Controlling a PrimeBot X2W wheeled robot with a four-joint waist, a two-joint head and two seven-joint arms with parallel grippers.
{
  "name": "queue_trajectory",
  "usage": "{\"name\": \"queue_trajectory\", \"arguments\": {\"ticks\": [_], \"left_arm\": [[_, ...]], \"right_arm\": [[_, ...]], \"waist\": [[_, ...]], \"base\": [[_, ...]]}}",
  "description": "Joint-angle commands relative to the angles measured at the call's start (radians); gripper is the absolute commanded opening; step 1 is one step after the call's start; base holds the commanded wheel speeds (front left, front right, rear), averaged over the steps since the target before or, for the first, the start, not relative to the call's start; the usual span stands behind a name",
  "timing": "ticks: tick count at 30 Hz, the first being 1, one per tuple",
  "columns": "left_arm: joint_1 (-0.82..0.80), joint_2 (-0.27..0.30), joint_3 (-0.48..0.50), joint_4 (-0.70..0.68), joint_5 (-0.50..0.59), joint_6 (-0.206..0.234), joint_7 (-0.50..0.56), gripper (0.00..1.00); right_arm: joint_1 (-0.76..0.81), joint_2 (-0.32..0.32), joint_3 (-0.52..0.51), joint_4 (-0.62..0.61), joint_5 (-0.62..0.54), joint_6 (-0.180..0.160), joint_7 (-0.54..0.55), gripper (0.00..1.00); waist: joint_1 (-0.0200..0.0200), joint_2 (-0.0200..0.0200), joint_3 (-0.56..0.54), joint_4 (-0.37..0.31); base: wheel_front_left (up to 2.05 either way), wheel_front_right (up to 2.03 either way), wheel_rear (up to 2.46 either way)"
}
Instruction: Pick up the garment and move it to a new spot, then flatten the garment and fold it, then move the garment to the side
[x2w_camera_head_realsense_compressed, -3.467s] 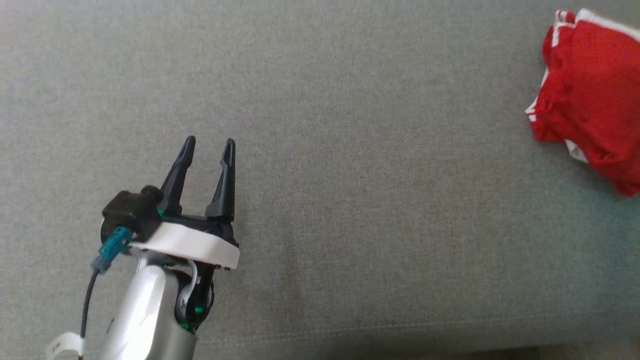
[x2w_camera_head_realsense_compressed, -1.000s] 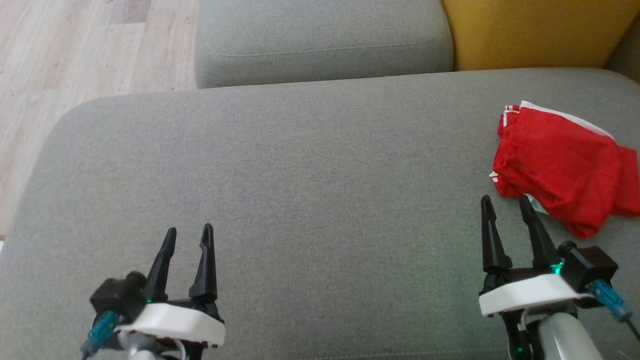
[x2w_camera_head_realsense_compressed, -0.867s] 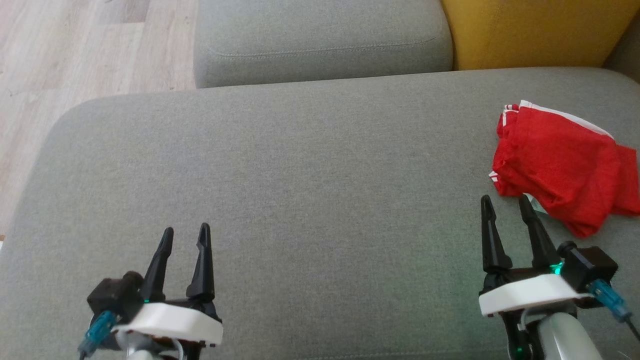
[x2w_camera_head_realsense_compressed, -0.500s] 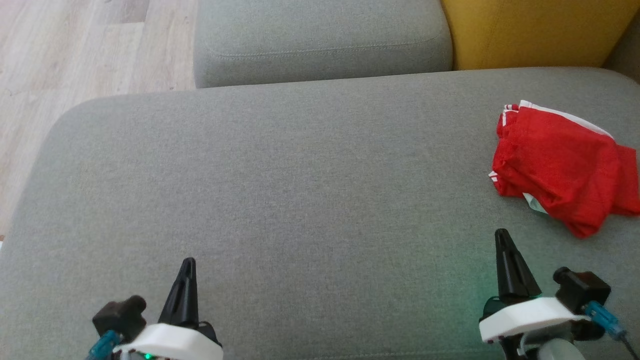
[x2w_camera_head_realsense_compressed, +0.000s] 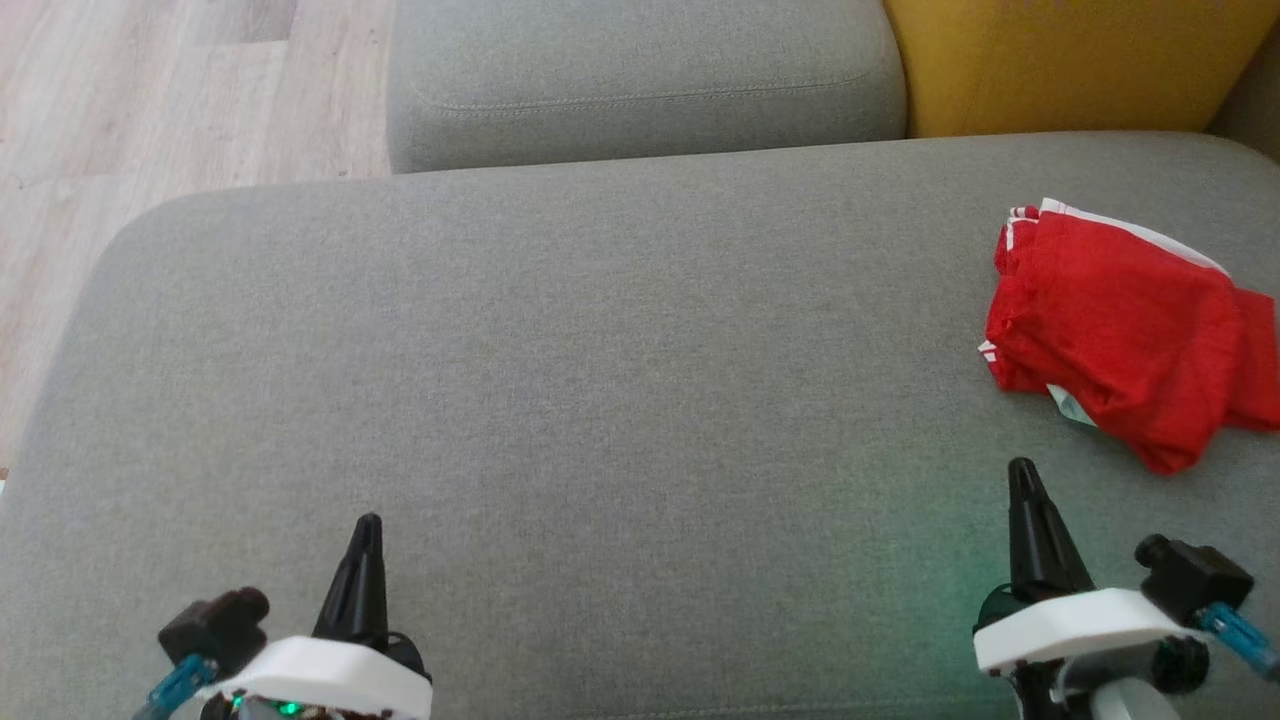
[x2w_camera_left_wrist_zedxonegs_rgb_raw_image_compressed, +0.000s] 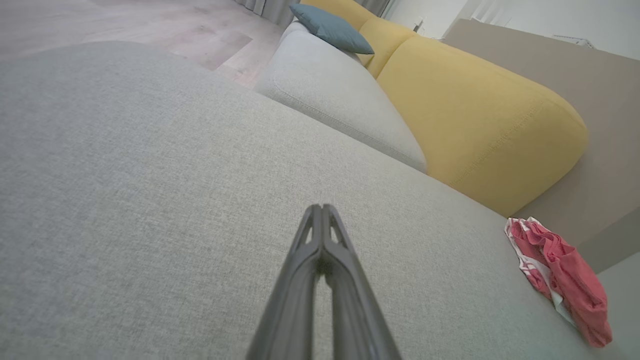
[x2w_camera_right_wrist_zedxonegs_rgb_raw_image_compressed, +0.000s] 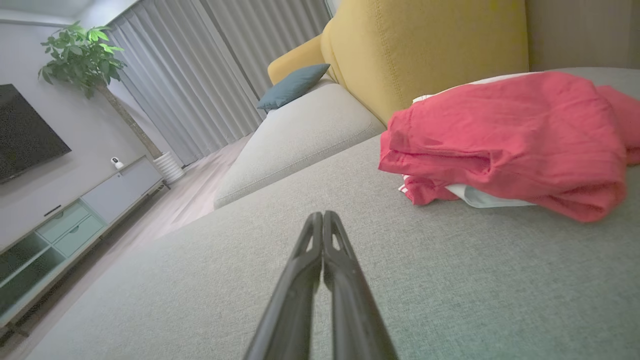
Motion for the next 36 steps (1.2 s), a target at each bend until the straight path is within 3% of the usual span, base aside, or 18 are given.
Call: {"name": "queue_trajectory", "arguments": {"ticks": [1,36], "left_arm": [[-0.056,0.007,0.025,-0.03,-0.029,-0.01,0.003,0.0],[-0.103,0.014,0.092,-0.014,-0.376,-0.04,0.097,0.0]], "right_arm": [[-0.056,-0.009,-0.007,-0.038,0.033,0.001,0.005,0.0],[-0.075,-0.016,-0.046,-0.055,0.41,0.002,0.097,0.0]], "waist": [[0.0,-0.0001,0.0,0.0],[0.0,-0.0001,0.011,0.002]], "base": [[0.0,0.0,0.0],[0.0,0.0,0.0]]}}
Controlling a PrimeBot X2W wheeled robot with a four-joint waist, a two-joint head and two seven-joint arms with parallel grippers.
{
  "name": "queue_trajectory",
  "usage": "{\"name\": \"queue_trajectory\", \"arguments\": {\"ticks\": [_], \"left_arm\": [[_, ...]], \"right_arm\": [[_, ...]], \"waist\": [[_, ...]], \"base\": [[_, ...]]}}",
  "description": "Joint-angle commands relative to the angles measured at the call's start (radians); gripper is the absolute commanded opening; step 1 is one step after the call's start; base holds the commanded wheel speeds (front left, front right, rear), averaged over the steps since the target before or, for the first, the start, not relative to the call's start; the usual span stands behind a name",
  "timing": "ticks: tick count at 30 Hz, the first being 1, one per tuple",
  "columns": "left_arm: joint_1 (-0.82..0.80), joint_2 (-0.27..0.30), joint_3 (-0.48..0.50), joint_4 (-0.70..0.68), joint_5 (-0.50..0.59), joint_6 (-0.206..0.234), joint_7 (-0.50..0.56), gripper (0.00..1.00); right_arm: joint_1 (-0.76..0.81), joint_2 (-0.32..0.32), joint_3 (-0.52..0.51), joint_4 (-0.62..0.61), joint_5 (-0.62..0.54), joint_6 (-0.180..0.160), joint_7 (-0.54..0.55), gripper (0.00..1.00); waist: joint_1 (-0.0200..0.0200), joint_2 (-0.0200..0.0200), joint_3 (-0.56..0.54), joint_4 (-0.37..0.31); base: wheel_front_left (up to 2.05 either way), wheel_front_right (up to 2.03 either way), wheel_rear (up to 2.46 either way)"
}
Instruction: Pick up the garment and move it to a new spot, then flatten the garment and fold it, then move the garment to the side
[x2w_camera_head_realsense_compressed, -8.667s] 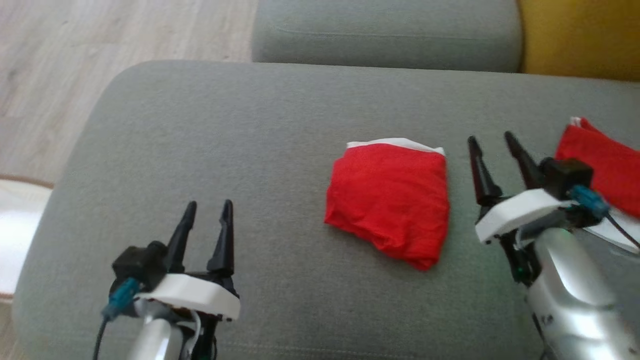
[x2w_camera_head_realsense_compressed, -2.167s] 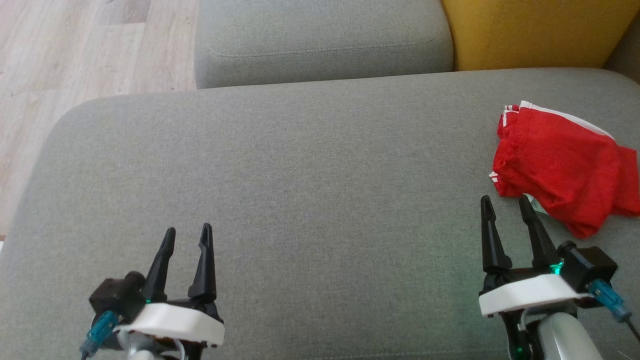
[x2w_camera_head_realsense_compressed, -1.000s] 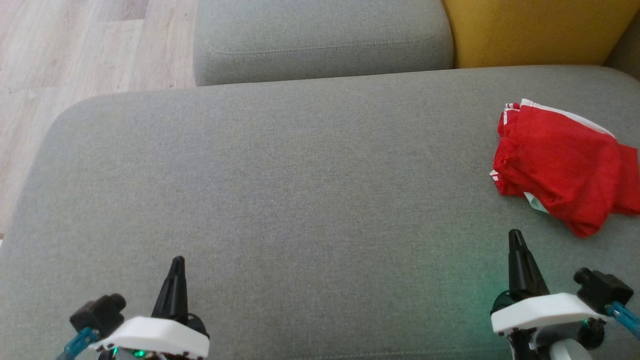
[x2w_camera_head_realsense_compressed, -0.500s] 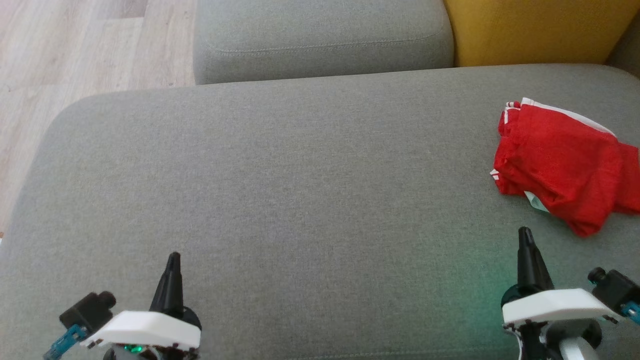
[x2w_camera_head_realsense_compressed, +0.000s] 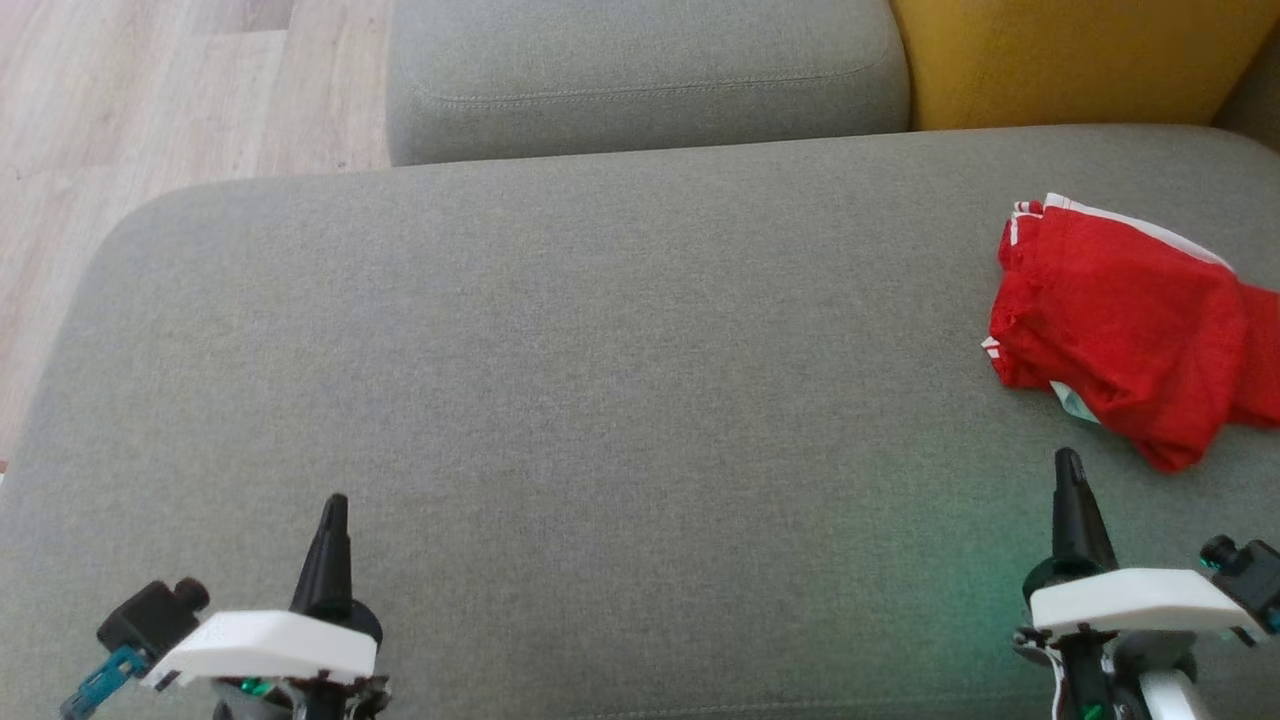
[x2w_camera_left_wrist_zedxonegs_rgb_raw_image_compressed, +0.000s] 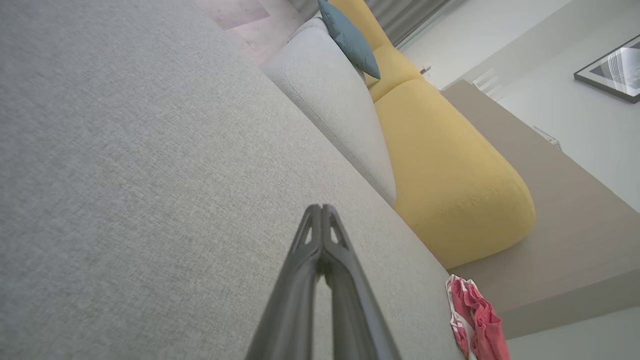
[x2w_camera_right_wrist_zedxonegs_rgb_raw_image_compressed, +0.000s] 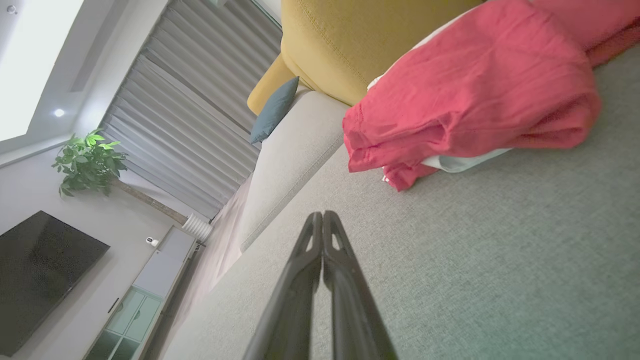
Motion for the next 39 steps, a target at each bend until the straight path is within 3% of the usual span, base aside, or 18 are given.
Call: {"name": "queue_trajectory", "arguments": {"ticks": [1,39], "left_arm": [[-0.06,0.012,0.032,-0.025,-0.032,-0.01,0.01,0.0],[-0.114,0.015,0.114,-0.005,-0.415,-0.044,0.119,0.0]], "right_arm": [[-0.055,-0.016,0.004,-0.039,0.035,0.002,0.011,0.0],[-0.077,-0.017,-0.049,-0.057,0.449,0.003,0.12,0.0]], "waist": [[0.0,-0.0001,0.001,0.0],[0.0,-0.0001,0.012,0.002]], "base": [[0.0,0.0,0.0],[0.0,0.0,0.0]]}}
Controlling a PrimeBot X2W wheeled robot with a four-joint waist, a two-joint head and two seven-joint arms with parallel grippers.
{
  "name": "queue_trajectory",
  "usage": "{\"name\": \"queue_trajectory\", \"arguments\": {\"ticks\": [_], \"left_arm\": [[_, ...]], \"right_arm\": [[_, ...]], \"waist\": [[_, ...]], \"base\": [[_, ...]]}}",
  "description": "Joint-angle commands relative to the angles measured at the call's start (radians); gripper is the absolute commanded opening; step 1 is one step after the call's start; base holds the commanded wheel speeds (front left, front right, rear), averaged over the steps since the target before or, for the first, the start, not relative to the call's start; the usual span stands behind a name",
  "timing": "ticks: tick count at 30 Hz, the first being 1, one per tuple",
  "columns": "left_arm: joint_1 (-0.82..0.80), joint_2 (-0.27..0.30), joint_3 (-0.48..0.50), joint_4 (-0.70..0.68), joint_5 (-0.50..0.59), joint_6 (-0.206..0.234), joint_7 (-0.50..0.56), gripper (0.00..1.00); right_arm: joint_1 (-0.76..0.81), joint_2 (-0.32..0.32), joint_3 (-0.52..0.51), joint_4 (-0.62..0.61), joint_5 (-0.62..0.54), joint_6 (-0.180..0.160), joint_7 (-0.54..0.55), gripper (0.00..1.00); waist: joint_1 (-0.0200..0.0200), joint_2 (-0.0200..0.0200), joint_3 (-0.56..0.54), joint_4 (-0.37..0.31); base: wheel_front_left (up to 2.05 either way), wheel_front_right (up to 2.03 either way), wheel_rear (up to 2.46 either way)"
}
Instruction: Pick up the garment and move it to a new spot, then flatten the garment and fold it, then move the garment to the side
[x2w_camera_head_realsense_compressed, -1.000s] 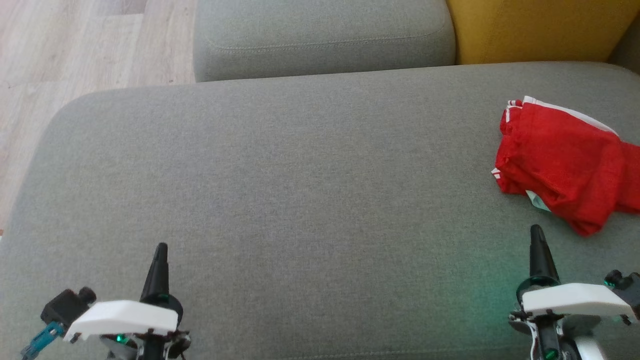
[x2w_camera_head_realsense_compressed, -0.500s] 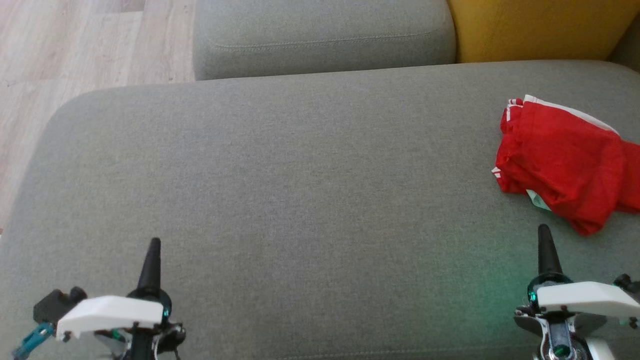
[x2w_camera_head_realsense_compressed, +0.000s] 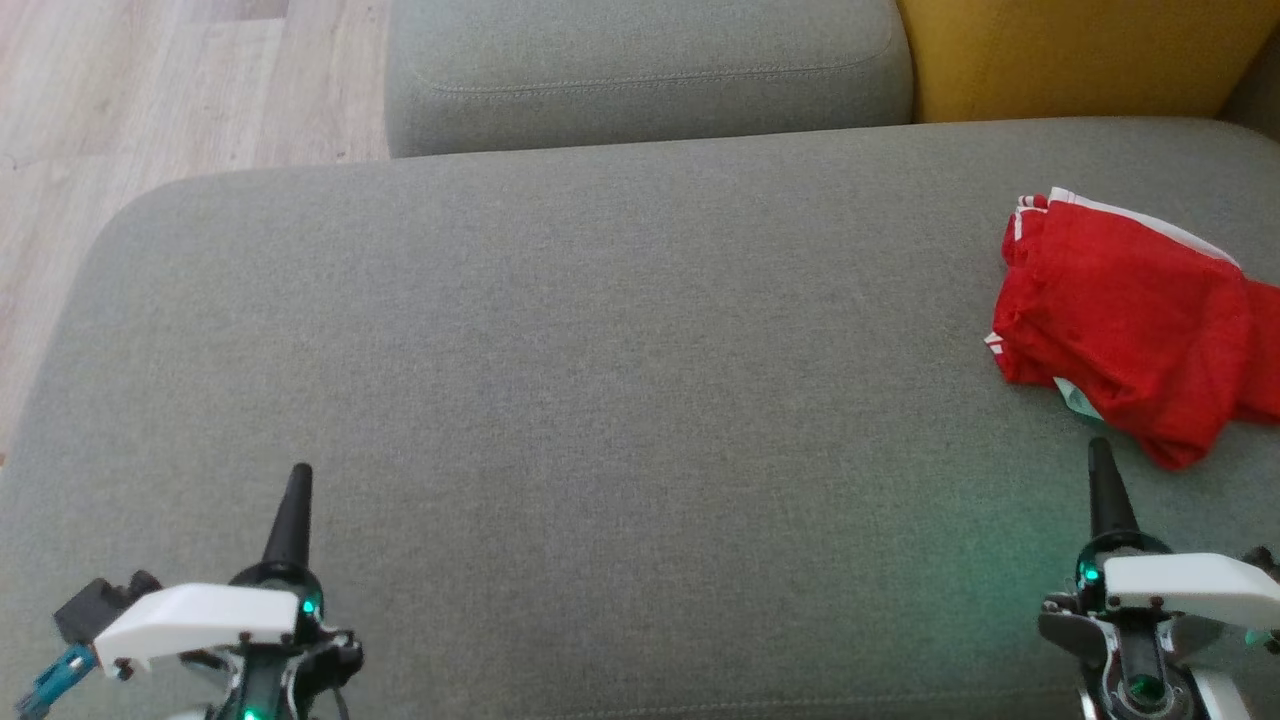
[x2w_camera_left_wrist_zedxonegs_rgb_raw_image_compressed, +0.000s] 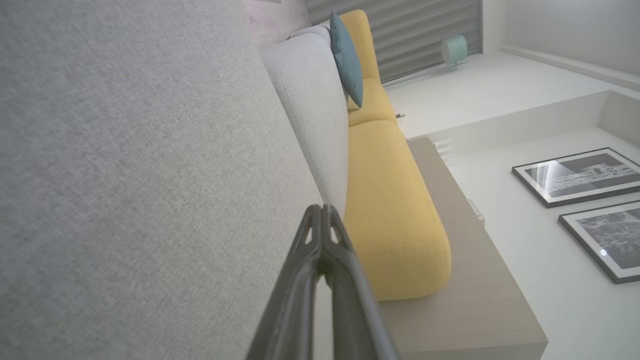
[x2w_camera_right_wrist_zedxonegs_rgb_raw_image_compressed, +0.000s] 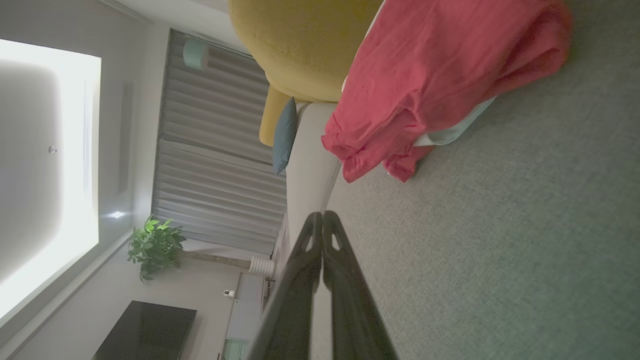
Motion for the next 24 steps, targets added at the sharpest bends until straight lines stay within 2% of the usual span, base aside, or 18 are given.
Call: {"name": "queue_trajectory", "arguments": {"ticks": [1,24], "left_arm": [[-0.057,0.014,0.037,-0.03,-0.026,-0.013,0.008,0.0],[-0.088,0.015,0.086,-0.018,-0.246,-0.033,0.073,0.0]], "right_arm": [[-0.053,-0.017,0.011,-0.041,0.029,0.003,0.01,0.0],[-0.066,-0.016,-0.022,-0.052,0.267,0.003,0.075,0.0]], "waist": [[0.0,-0.0001,0.0,0.0],[0.0,-0.0001,0.007,0.001]], "base": [[0.0,0.0,0.0],[0.0,0.0,0.0]]}}
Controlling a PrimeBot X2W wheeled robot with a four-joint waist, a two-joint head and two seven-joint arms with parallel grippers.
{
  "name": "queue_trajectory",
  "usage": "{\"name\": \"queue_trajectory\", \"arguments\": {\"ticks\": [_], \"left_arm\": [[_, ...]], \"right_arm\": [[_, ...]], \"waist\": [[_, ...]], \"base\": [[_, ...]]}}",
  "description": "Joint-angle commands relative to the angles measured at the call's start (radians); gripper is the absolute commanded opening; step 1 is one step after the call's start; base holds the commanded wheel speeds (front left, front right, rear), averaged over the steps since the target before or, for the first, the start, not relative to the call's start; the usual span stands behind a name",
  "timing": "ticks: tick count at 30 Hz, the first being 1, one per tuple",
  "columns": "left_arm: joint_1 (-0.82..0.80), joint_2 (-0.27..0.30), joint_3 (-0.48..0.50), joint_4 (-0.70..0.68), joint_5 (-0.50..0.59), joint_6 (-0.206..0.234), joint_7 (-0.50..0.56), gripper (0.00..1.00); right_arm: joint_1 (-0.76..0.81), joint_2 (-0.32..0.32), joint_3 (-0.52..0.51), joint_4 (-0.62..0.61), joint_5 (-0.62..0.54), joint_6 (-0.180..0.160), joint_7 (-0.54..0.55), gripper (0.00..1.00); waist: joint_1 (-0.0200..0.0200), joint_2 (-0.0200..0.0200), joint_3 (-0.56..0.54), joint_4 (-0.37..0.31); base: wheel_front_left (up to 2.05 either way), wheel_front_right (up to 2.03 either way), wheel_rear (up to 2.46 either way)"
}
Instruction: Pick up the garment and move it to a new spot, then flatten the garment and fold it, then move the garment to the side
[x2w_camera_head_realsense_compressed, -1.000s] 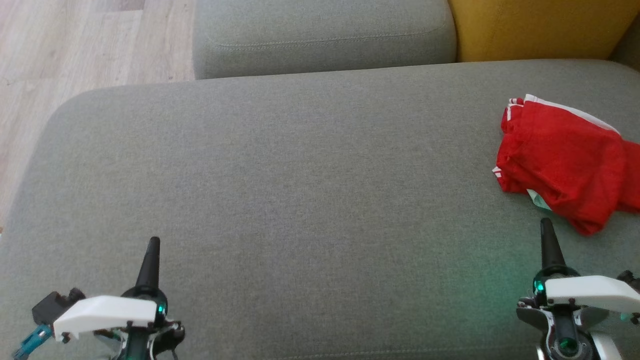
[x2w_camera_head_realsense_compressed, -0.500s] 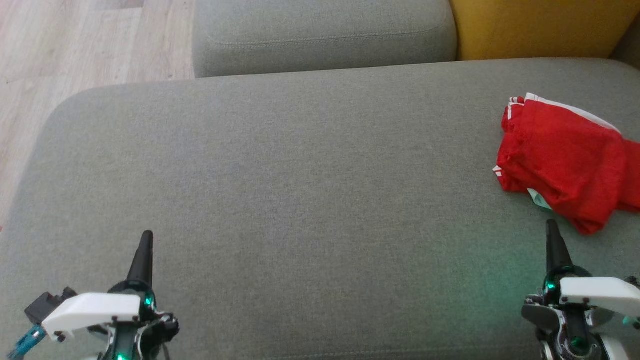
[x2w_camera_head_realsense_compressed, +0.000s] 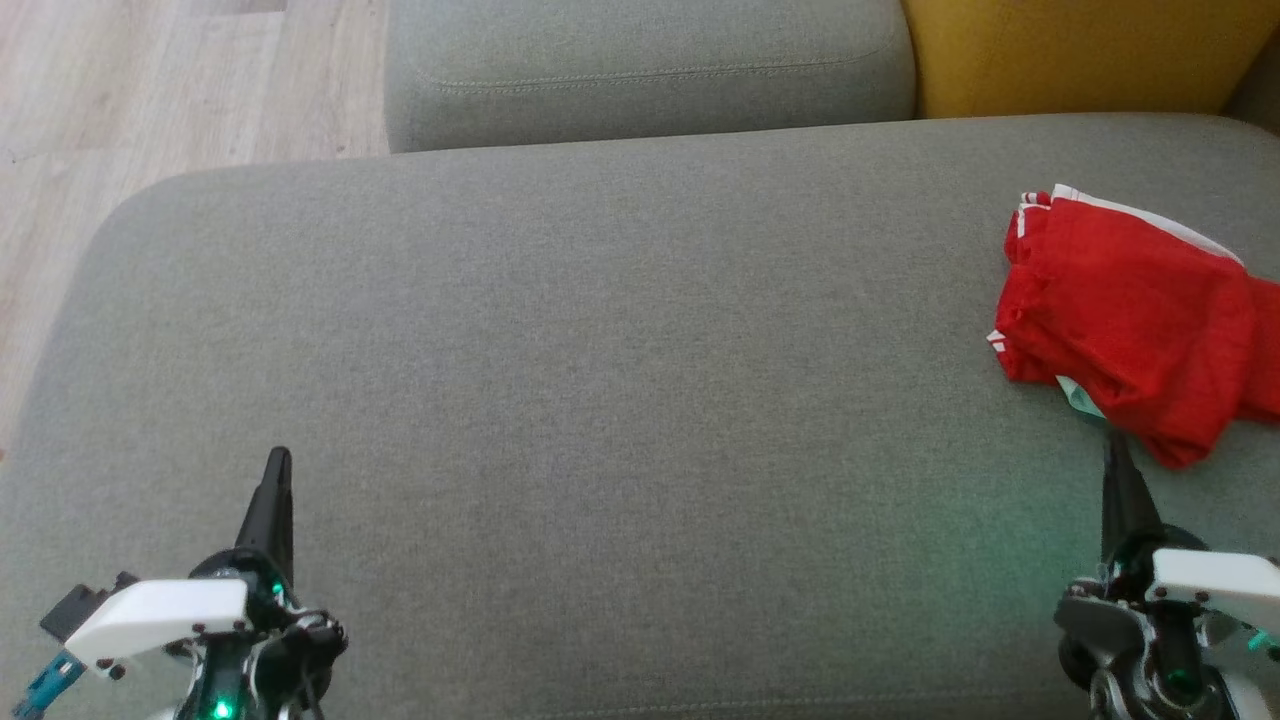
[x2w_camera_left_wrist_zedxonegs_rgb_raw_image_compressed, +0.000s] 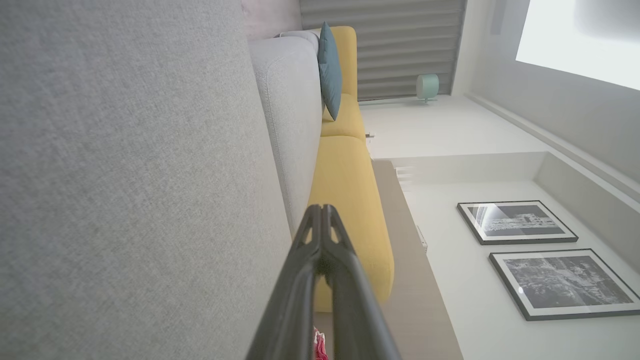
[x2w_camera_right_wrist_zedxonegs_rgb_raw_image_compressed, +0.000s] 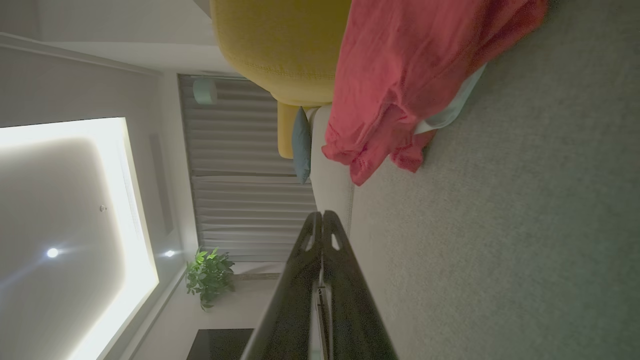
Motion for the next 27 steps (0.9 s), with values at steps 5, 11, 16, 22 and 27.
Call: {"name": "queue_trajectory", "arguments": {"ticks": [5,11,16,22,27], "left_arm": [[-0.07,0.015,0.049,-0.024,-0.068,-0.013,0.023,0.0],[-0.073,0.014,0.055,-0.023,-0.089,-0.015,0.03,0.0],[-0.074,0.014,0.056,-0.023,-0.088,-0.015,0.031,0.0],[-0.074,0.013,0.057,-0.023,-0.088,-0.015,0.031,0.0],[-0.074,0.013,0.058,-0.023,-0.087,-0.015,0.032,0.0]], "right_arm": [[-0.065,-0.016,0.01,-0.043,0.075,0.004,0.025,0.0],[-0.066,-0.015,0.005,-0.044,0.098,0.004,0.033,0.0],[-0.067,-0.014,0.004,-0.044,0.097,0.004,0.034,0.0],[-0.067,-0.013,0.003,-0.044,0.096,0.004,0.035,0.0],[-0.067,-0.013,0.002,-0.044,0.095,0.004,0.036,0.0]], "waist": [[0.0,0.0,0.002,0.0],[0.0,0.0,0.002,0.0],[0.0,0.0,0.002,0.0],[0.0,0.0,0.002,0.0],[0.0,0.0,0.002,0.0]], "base": [[0.0,0.0,0.0],[0.0,0.0,0.0],[0.0,0.0,0.0],[0.0,0.0,0.0],[0.0,0.0,0.0]]}}
